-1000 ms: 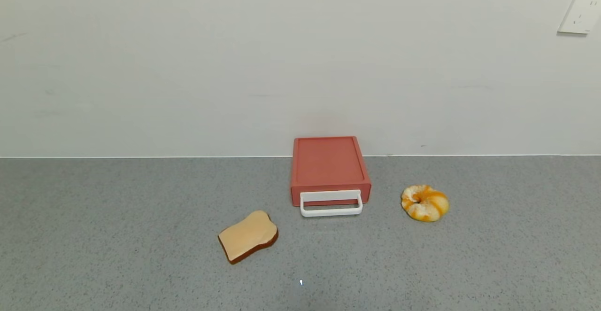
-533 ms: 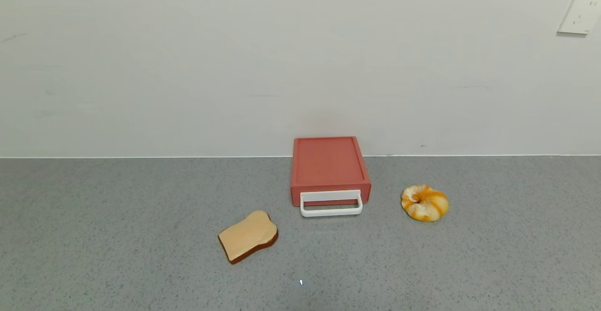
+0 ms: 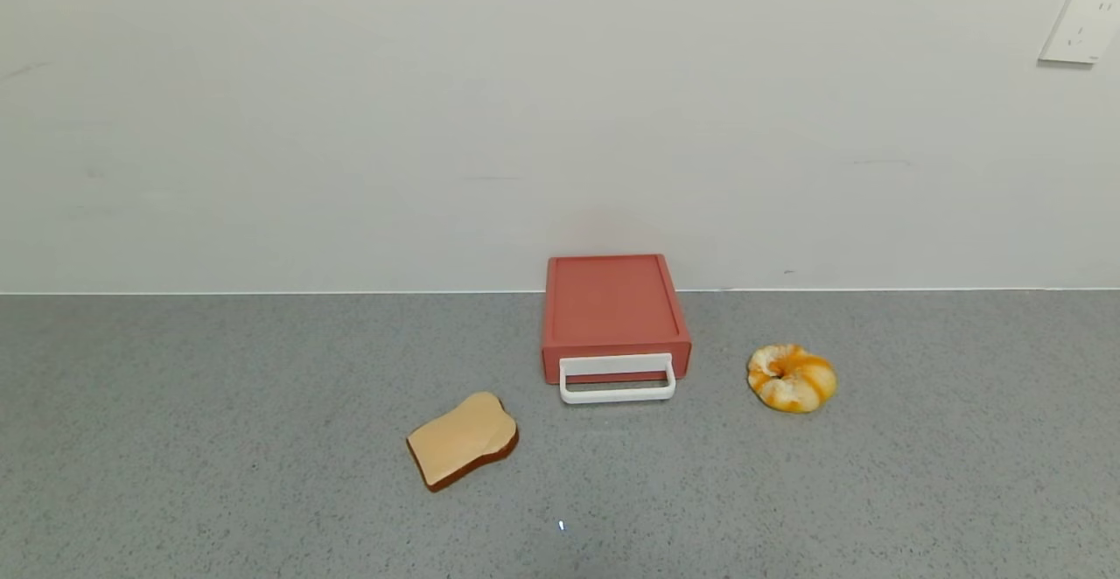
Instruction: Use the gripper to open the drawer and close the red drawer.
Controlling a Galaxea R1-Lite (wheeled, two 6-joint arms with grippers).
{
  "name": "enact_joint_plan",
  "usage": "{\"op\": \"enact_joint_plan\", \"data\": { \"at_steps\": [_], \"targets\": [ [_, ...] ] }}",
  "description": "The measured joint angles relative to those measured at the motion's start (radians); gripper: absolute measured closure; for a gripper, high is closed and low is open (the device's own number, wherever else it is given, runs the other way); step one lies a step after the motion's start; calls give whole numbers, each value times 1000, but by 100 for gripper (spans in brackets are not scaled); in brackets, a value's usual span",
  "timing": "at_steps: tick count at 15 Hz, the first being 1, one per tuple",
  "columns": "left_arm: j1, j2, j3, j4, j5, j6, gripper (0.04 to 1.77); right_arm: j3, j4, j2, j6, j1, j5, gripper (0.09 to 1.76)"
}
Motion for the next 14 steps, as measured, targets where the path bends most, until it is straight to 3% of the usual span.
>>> {"op": "enact_joint_plan", "data": {
  "at_steps": [3, 6, 7, 14],
  "targets": [
    [0, 0, 0, 0, 0, 0, 9, 90, -29, 0, -22, 0, 1, 14],
    [0, 0, 0, 0, 0, 0, 9, 196, -142, 0, -38, 0, 35, 14],
    [0, 0, 0, 0, 0, 0, 9, 218, -115, 0, -40, 0, 46, 14],
    [0, 0, 0, 0, 0, -1, 9, 232, -102, 0, -37, 2, 48, 14]
  ]
}}
